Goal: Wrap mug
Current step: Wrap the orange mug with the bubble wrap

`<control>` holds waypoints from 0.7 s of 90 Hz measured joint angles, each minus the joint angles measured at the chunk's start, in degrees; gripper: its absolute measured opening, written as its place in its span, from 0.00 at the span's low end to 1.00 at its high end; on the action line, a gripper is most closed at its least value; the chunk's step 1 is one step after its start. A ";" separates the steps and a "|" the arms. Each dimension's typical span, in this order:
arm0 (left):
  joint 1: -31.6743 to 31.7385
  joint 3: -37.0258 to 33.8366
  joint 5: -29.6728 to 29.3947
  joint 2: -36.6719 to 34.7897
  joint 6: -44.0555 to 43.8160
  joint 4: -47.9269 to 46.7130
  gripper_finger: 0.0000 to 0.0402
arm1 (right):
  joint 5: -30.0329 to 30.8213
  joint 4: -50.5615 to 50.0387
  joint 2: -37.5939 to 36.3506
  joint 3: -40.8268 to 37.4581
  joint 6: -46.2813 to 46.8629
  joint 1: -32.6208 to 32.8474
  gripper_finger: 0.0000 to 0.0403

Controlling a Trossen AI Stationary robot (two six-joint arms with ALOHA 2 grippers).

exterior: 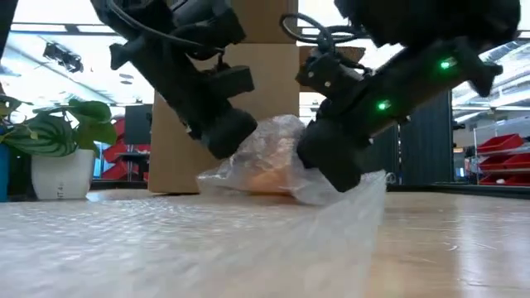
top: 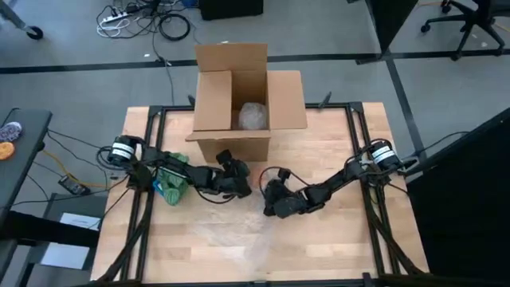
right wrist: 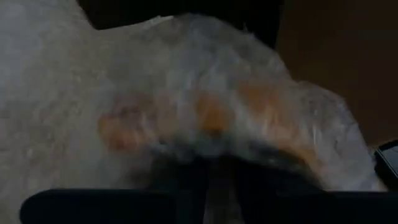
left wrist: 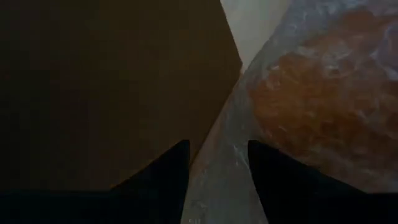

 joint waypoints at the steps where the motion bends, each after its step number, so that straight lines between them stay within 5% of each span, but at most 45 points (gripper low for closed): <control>1: -0.01 -0.04 0.12 0.13 -0.18 0.27 0.38 | 0.01 -0.07 0.02 0.15 -0.18 -0.02 0.12; 16: -1.00 -0.17 5.62 3.22 -2.66 2.88 0.38 | -0.41 -1.73 0.08 4.71 -1.26 0.61 0.12; 27: -2.52 -0.33 10.02 4.80 -3.46 6.44 0.38 | -2.65 -12.94 -0.10 10.45 3.41 0.89 0.12; 46: -5.59 0.46 11.53 5.85 -5.09 10.10 0.38 | -14.77 -40.24 -0.38 21.60 19.97 0.34 0.12; 63: -7.50 0.48 11.74 7.09 -4.25 20.17 0.38 | -25.19 -53.43 -0.45 27.13 24.87 0.06 0.12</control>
